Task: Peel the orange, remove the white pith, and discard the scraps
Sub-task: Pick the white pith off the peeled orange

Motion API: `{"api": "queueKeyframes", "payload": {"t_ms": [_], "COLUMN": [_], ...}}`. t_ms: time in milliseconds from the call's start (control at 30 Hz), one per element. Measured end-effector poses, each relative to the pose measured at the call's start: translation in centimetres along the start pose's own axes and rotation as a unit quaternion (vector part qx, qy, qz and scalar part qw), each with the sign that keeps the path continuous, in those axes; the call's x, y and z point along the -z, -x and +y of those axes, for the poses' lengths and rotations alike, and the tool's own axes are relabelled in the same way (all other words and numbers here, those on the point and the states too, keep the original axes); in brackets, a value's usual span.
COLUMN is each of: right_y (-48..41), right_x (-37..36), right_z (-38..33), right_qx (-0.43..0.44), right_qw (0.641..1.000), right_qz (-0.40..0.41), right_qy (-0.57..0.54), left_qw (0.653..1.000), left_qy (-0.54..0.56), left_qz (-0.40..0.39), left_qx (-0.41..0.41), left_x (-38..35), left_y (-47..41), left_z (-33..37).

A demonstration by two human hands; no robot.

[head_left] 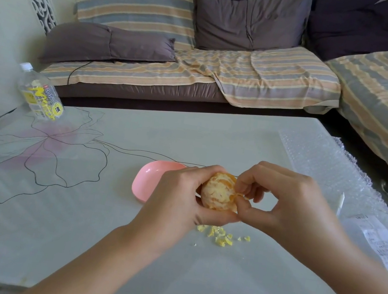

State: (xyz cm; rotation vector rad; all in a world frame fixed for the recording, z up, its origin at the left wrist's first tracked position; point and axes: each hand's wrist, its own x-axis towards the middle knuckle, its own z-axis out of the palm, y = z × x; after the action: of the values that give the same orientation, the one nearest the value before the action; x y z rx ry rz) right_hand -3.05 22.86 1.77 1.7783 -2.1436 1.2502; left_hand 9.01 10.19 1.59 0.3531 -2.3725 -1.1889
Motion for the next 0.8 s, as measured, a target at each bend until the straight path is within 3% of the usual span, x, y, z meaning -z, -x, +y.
{"api": "queueKeyframes", "payload": {"t_ms": [300,667,800], "right_y": [-0.4,-1.2,-0.9], "right_x": [-0.3,-1.1,-1.7], "right_z": [-1.5,-1.7,0.4], "right_qx": [-0.072,-0.213,-0.253], "right_qw": [0.997,0.97,0.965], "right_qz": [0.006,0.097,0.041], "right_qy": [-0.014,-0.067,-0.051], "left_qw": [1.0,0.996,0.989], "left_qy": [0.004,0.045,0.104], "left_qz": [0.002,0.046,0.045], "left_qx": [0.007,0.056,0.1], "left_x": [0.3,1.0,1.8], "left_y": [0.4,0.8,0.8], "left_z": [0.2,-0.1,-1.2]}}
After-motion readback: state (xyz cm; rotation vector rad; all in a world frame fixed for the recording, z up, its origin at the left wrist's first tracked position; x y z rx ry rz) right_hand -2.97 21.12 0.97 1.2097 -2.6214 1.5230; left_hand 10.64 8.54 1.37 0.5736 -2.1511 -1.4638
